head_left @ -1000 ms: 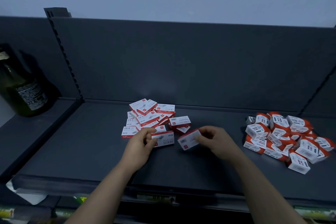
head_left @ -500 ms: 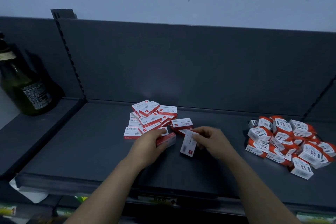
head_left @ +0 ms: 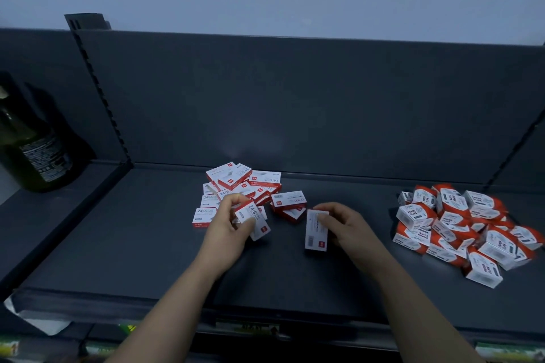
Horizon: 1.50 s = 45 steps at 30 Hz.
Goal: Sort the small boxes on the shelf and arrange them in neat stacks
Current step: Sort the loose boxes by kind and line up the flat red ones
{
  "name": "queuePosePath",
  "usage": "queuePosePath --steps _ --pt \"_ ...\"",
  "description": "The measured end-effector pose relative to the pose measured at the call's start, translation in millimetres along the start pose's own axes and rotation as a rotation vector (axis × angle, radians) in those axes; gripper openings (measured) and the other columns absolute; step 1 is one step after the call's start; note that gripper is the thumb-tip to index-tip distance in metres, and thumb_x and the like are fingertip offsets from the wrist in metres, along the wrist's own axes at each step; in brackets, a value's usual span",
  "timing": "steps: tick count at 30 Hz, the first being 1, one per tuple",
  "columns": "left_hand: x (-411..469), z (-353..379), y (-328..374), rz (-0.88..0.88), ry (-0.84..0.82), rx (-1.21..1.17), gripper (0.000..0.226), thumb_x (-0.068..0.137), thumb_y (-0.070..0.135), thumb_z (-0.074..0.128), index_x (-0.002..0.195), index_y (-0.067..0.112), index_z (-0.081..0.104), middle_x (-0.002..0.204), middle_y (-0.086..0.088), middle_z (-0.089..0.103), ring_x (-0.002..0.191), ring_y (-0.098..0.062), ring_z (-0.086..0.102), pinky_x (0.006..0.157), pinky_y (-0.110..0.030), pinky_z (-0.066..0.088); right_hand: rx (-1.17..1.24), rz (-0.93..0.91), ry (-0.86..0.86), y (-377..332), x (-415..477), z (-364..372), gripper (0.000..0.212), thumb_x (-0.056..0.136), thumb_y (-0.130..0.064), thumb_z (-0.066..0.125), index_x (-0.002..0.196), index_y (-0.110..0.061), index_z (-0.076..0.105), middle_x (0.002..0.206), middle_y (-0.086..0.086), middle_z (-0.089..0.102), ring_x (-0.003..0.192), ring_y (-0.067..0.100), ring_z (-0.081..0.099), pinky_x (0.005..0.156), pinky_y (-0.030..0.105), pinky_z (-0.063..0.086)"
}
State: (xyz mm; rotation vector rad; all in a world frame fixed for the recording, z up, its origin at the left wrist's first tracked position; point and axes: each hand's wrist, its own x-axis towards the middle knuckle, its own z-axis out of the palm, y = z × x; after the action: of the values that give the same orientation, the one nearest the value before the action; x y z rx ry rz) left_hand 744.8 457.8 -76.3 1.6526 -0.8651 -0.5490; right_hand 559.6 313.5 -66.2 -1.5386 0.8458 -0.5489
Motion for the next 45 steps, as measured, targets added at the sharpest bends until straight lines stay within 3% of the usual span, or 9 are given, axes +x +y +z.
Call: queuePosePath --steps 3,8,11,15,20,28,32,38,45 --pt "-2.9 -2.9 -4.4 -0.039 0.009 -0.015 0.019 0.089 0.014 0.062 0.097 0.024 0.048 0.102 0.000 0.069 0.073 -0.030 0.056 0.073 -0.037 0.050 -0.011 0.029 -0.004 -2.8 2.6 3.7 0.015 0.098 -0.020 0.050 0.104 -0.021 0.063 0.096 0.004 0.067 0.089 0.019 0.067 0.072 0.036 0.059" --pt "-6.7 -14.1 -8.9 -0.032 0.009 0.031 0.023 0.089 0.011 0.061 0.101 0.026 0.050 0.105 0.012 0.070 0.093 -0.002 0.064 0.083 -0.021 0.048 -0.063 0.005 -0.044 -7.2 2.6 12.1 0.015 0.096 -0.020 0.053 0.105 -0.023 0.064 0.103 0.002 0.067 0.093 0.016 0.066 0.080 0.036 0.057" --pt "-10.4 -18.8 -11.1 -0.004 -0.038 0.044 0.020 0.089 0.011 0.063 0.100 0.026 0.055 0.102 0.012 0.071 0.094 -0.006 0.065 0.083 -0.024 0.050 -0.050 -0.080 -0.128 -9.1 -1.5 15.1 0.020 0.091 -0.014 0.060 0.105 -0.025 0.067 0.106 -0.005 0.068 0.101 0.009 0.063 0.087 0.029 0.052" --pt "-12.4 -19.2 -15.0 0.033 -0.045 0.116 0.016 0.089 0.016 0.065 0.099 0.028 0.059 0.101 0.017 0.070 0.089 0.001 0.063 0.080 -0.019 0.047 0.002 -0.122 -0.155 -5.7 -7.8 17.3 0.025 0.089 0.001 0.057 0.106 -0.015 0.067 0.092 -0.004 0.070 0.075 0.007 0.062 0.069 0.018 0.048" --pt "-13.3 -19.8 -15.2 0.046 -0.050 0.112 0.017 0.091 0.019 0.062 0.103 0.031 0.060 0.105 0.019 0.068 0.099 0.003 0.062 0.083 -0.017 0.047 0.176 -0.002 -0.118 7.7 -9.0 17.7 0.021 0.088 0.005 0.051 0.085 -0.008 0.067 0.097 0.013 0.069 0.087 0.023 0.065 0.081 0.034 0.052" --pt "-15.0 -19.0 -18.2 0.045 -0.025 0.123 0.021 0.093 0.021 0.059 0.109 0.034 0.059 0.104 0.020 0.067 0.096 0.007 0.060 0.077 -0.008 0.046 -0.060 -0.060 -0.010 14.6 -14.9 22.4 0.022 0.084 0.005 0.058 0.088 -0.014 0.069 0.096 0.003 0.072 0.093 0.012 0.068 0.083 0.027 0.054" --pt "-15.0 -18.4 -16.8 0.052 0.006 0.177 0.020 0.092 0.022 0.060 0.109 0.032 0.060 0.096 0.020 0.065 0.085 0.011 0.058 0.070 -0.003 0.041 -0.210 -0.088 0.049 14.6 -16.8 29.5 0.006 0.082 -0.014 0.070 0.080 -0.019 0.068 0.084 -0.002 0.070 0.080 0.009 0.065 0.073 0.025 0.053" --pt "-14.7 -17.0 -18.1 0.036 0.039 0.178 0.017 0.090 0.022 0.063 0.103 0.032 0.063 0.092 0.006 0.069 0.080 -0.014 0.061 0.076 -0.027 0.051 -0.105 -0.132 0.013 16.7 -16.2 24.3 0.026 0.079 0.003 0.068 0.094 -0.017 0.062 0.097 -0.001 0.066 0.090 0.013 0.064 0.073 0.018 0.051" --pt "-13.9 -15.6 -17.8 0.039 0.049 0.156 0.019 0.089 0.016 0.064 0.102 0.030 0.065 0.082 0.014 0.067 0.071 -0.002 0.056 0.069 -0.007 0.041 -0.775 -0.325 -0.264 2.3 -17.4 37.3 0.038 0.081 -0.016 0.060 0.114 -0.034 0.059 0.101 -0.014 0.054 0.097 0.005 0.045 0.083 0.020 0.040"
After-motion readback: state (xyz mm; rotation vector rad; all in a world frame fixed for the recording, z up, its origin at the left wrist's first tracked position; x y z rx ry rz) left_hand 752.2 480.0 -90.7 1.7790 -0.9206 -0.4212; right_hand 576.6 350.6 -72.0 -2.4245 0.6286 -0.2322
